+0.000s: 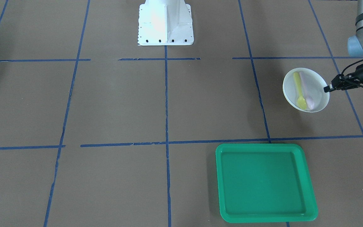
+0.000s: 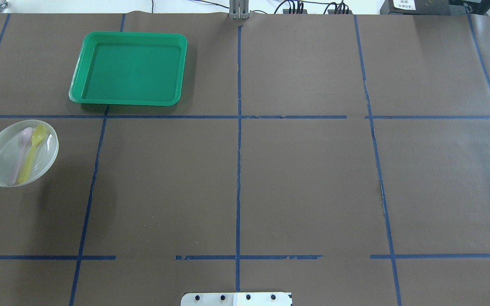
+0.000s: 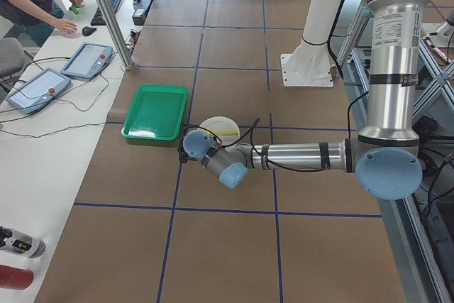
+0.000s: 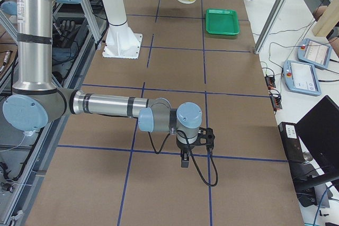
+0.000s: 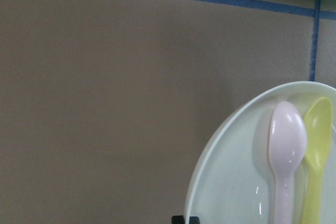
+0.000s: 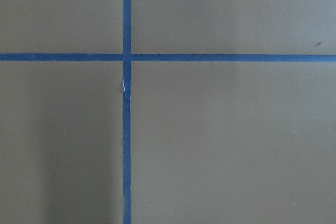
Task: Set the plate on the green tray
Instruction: 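Carry the plate with spoons over the green tray with the left gripper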
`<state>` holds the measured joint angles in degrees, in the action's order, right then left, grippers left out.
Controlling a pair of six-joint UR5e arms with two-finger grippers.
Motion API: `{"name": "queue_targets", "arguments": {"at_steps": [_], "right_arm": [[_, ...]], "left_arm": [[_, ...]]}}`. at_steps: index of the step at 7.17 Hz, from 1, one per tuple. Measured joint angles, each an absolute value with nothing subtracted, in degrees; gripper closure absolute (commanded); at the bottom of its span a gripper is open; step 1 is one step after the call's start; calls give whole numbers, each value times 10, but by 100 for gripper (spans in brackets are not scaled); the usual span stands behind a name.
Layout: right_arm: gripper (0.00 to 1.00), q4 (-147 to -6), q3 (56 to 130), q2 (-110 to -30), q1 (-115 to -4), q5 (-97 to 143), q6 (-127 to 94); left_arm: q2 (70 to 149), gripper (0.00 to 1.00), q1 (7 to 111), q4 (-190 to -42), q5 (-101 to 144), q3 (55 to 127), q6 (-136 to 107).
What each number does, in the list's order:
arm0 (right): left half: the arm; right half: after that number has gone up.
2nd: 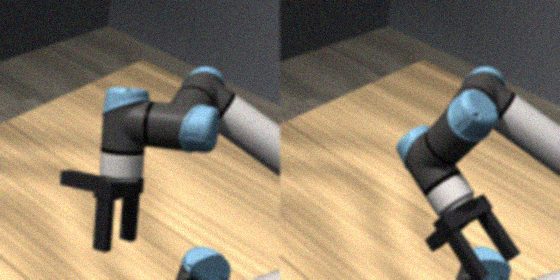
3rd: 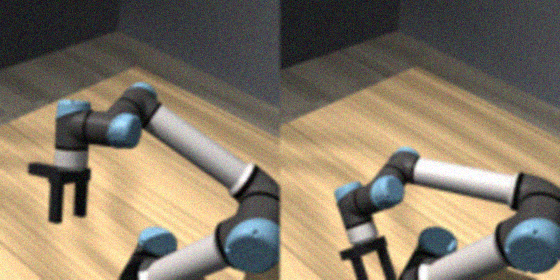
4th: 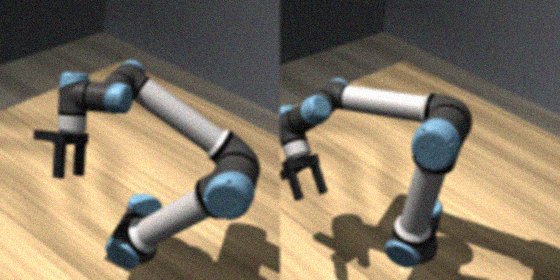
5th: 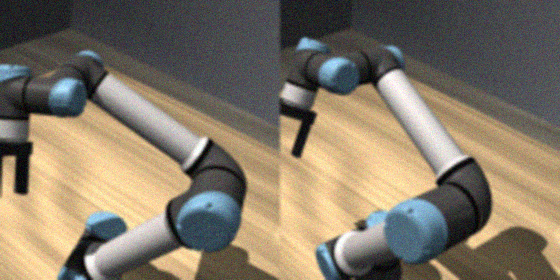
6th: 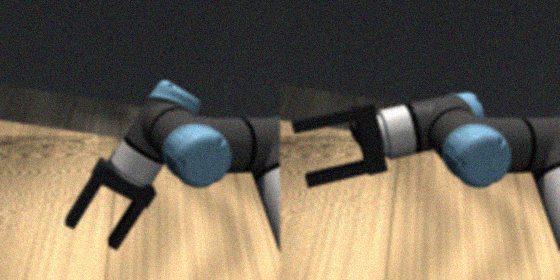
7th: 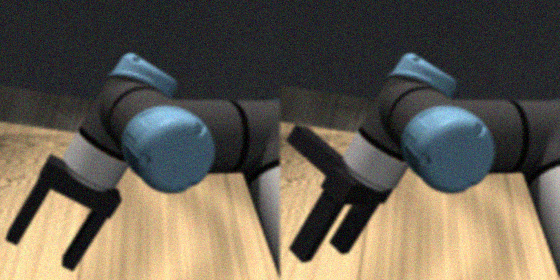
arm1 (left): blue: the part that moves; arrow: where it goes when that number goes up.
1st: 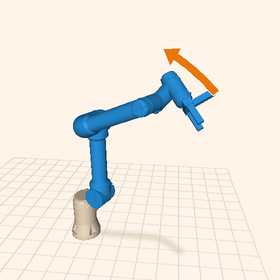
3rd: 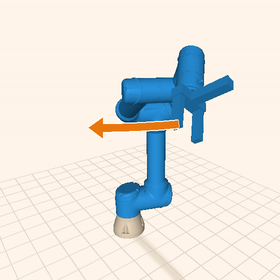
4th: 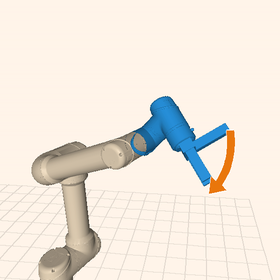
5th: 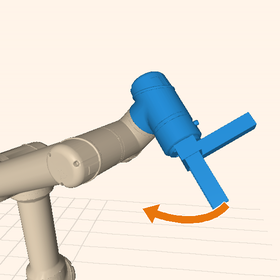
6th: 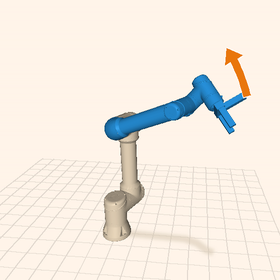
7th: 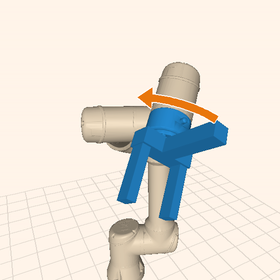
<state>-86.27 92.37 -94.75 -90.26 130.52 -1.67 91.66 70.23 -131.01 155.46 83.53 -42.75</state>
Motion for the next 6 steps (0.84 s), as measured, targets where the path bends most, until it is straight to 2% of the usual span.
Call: {"name": "queue_targets", "arguments": {"at_steps": [2, 6], "right_arm": [[0, -863, 924, -947, -903, 1305, -17], [0, -862, 923, -947, -903, 1305, -17]], "left_arm": [[1012, 100, 696, -1304, 1541, 802, -520], [1184, 100, 643, -1307, 1411, 665, -665]]}}
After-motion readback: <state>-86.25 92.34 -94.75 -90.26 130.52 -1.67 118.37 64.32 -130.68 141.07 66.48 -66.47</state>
